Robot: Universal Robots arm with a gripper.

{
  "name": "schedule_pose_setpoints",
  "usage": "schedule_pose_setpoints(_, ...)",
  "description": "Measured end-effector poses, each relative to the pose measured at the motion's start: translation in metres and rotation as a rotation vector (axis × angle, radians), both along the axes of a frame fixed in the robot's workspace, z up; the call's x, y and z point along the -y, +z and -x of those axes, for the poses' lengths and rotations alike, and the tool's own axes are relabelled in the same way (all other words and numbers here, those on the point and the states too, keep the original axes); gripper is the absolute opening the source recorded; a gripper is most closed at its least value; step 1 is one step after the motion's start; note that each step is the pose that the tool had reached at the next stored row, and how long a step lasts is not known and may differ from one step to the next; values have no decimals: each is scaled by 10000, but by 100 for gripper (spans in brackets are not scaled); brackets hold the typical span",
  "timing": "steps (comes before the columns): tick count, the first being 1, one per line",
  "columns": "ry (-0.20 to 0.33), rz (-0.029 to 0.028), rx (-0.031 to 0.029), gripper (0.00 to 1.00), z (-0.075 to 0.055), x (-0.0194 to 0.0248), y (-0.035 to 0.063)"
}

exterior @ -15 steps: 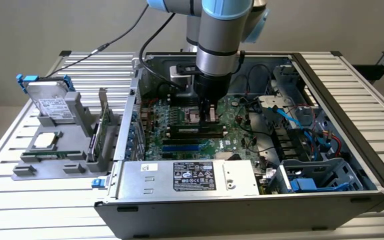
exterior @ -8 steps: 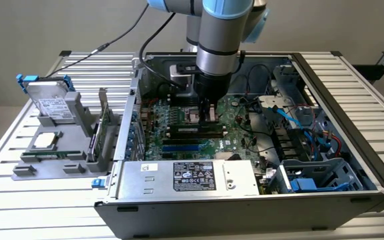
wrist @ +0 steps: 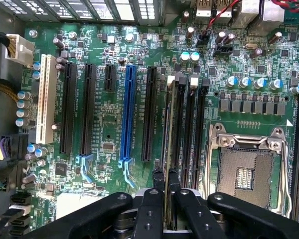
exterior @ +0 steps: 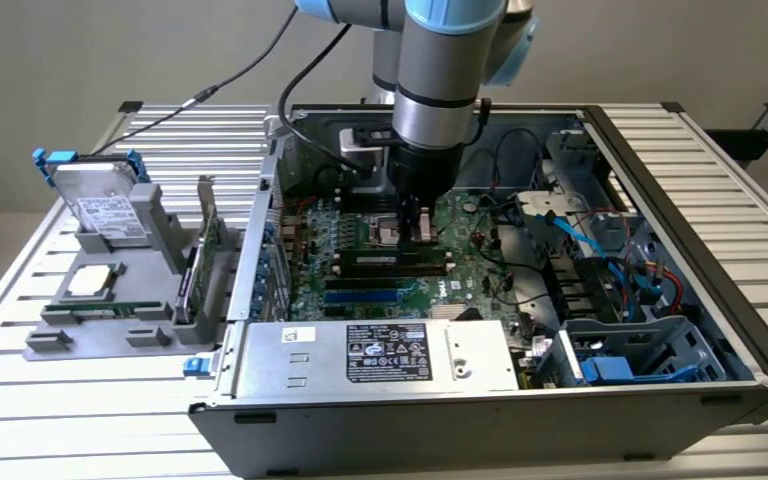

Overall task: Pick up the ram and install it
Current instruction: 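Insert the ram into the slot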

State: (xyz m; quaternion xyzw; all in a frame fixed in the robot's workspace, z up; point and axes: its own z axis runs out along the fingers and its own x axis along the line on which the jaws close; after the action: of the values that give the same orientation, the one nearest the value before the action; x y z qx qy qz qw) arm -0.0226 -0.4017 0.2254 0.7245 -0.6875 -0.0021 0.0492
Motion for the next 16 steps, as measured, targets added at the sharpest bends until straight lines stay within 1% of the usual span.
schedule_pose_setpoints(1,1,12,11,14,0,-1,-1)
schedule_pose_setpoints(3,1,33,52,14,0,-6,-1)
schedule_pose_setpoints(8,2,63,79,14,0,-22,-4)
schedule_pose_setpoints(13,3,105,81,14,0,-34,-17)
schedule_pose_setpoints(16,3,143,80,14,0,-40,-41)
